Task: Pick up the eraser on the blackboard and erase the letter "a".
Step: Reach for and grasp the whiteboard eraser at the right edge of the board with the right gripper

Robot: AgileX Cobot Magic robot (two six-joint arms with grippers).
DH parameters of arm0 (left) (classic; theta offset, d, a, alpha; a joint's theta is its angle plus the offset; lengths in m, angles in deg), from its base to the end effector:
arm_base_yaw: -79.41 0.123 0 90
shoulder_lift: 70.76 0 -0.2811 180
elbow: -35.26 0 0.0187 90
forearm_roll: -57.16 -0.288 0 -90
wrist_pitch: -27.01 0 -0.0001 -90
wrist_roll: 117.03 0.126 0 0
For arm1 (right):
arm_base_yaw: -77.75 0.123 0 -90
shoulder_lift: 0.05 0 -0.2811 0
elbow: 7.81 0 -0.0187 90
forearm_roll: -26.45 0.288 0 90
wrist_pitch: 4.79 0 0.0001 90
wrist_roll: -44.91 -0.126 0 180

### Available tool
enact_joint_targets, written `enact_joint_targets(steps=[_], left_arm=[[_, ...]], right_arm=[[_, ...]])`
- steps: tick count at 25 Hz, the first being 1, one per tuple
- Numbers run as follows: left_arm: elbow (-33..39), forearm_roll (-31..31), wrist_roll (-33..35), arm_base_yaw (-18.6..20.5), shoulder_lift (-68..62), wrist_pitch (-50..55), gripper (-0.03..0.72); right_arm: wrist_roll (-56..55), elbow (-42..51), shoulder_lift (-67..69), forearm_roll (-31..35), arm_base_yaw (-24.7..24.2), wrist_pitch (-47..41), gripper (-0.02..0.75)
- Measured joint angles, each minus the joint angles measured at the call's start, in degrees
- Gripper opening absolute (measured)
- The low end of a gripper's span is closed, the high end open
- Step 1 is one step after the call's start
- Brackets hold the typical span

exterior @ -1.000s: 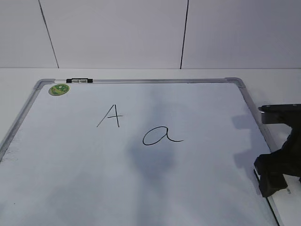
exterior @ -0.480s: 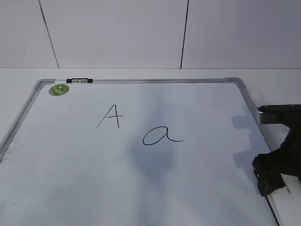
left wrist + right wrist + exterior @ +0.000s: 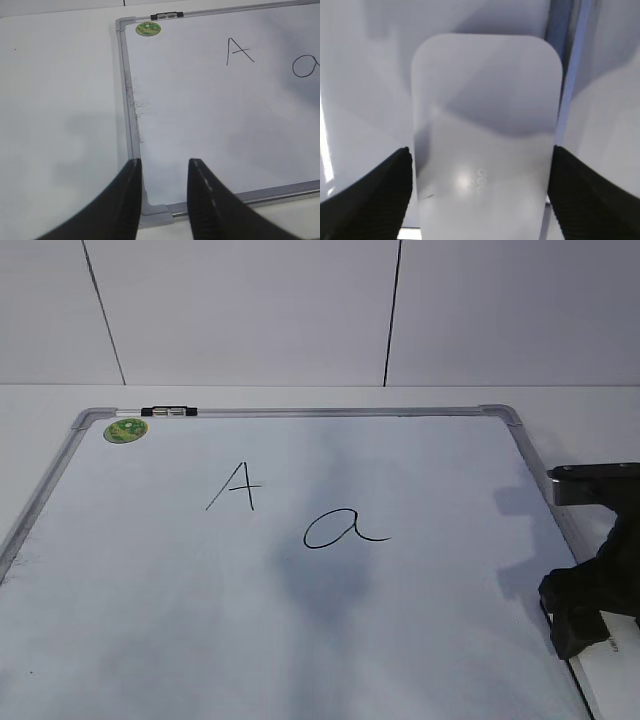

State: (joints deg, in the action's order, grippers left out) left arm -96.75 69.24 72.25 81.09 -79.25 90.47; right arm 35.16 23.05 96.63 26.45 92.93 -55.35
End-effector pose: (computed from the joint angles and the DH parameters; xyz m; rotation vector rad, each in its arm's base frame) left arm 0.0602 -0.0218 0.2782 0.1531 2.0716 -0.1376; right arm 0.2669 0.0724 0.1156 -0.1473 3.1057 0.0111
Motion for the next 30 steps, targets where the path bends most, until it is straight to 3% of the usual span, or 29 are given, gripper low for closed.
enact_joint_targets(steps=[21, 25, 30], left_arm=[[0.0, 0.0, 0.0, 0.0, 0.0, 0.0, 0.235], [0.0, 0.0, 0.0, 0.0, 0.0, 0.0, 0.235], [0.0, 0.0, 0.0, 0.0, 0.0, 0.0, 0.235]], right_arm=[[-0.12, 0.0, 0.44, -0.64, 0.0, -1.09, 0.634], [-0.12, 0.0, 0.44, -0.64, 0.0, -1.09, 0.585], [-0.22, 0.0, 0.44, -0.64, 0.0, -1.09, 0.576]])
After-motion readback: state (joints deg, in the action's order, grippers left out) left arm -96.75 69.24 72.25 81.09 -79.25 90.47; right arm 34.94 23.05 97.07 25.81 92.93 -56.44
